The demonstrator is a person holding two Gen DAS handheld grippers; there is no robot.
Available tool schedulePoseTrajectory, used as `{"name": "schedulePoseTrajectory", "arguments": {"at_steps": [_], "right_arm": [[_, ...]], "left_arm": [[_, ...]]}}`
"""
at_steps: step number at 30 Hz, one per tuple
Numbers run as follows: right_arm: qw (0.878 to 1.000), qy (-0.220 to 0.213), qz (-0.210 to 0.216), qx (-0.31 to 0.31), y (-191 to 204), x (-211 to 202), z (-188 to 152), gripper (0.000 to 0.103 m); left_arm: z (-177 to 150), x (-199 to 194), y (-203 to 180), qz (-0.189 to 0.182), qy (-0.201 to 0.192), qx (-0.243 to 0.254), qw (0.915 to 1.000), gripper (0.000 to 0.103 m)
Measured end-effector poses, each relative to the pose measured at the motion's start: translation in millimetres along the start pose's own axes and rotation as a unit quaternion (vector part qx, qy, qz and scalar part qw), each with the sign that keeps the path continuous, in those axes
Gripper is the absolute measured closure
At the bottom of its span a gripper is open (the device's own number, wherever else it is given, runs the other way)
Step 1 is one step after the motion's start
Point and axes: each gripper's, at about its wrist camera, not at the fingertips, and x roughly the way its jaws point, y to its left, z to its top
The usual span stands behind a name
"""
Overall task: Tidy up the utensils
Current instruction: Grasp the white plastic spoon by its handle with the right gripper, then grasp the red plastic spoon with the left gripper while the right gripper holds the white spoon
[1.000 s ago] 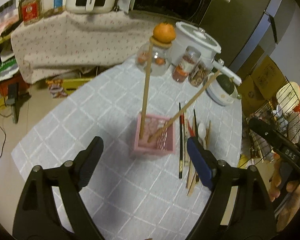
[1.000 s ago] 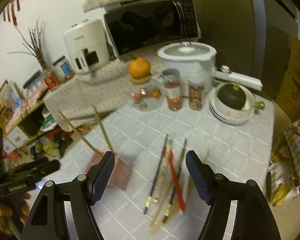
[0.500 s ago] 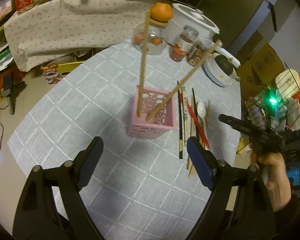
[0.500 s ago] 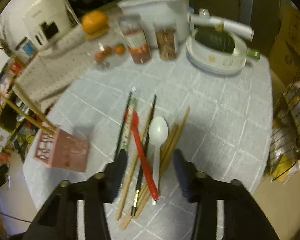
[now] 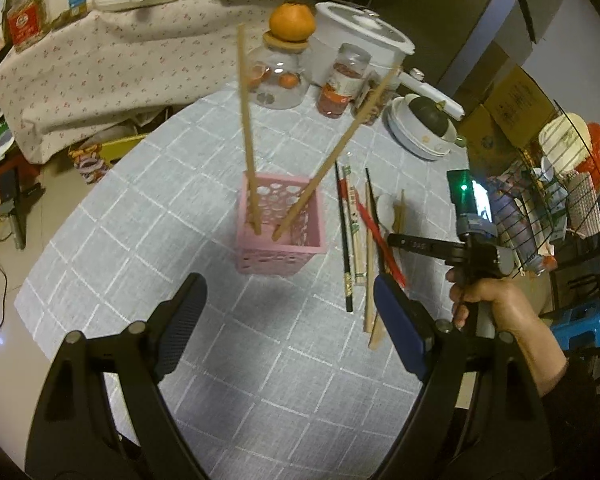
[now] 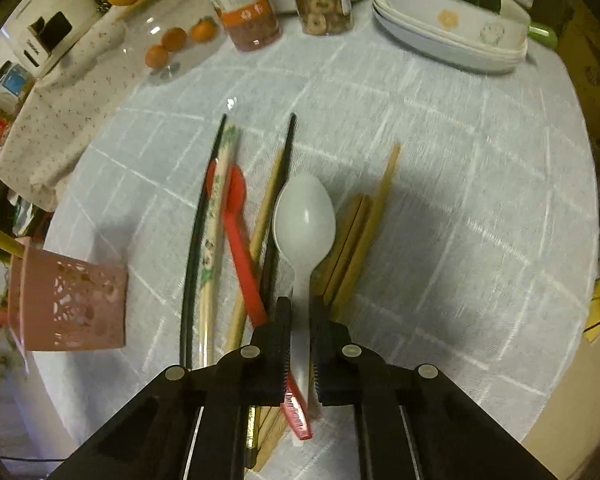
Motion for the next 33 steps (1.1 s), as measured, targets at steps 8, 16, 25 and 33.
{"name": "schedulePoseTrajectory", "arguments": {"at_steps": [8,16,25,33], "right_arm": [[0.999,-0.029,0.018,-0.006,-22.0,-50.7,-11.8,0.094],[0.999,-0.026,0.038,0.026,-64.1,-86.5,-27.8,0.094],[0.997,-0.027,0.063,0.047,-90.9,-94.6,-29.6,0.094],[0.995,-0.027,0.073,0.059,-104.9,-94.1,-25.1,0.094]], "left_arm": [[-4.4,-2.8,-63.4,-0.016,-0.013,0.093,0.9955,0.035],[-7.6,47.7,-134.0,-0.023,0.031,0.156,0.9870,0.059],[40.1,163.1,-134.9,0.023,0.094,0.083,0.9918,0.085],[54.1,219.5,-117.5,0.045,0.131,0.010,0.9904,0.095]]}}
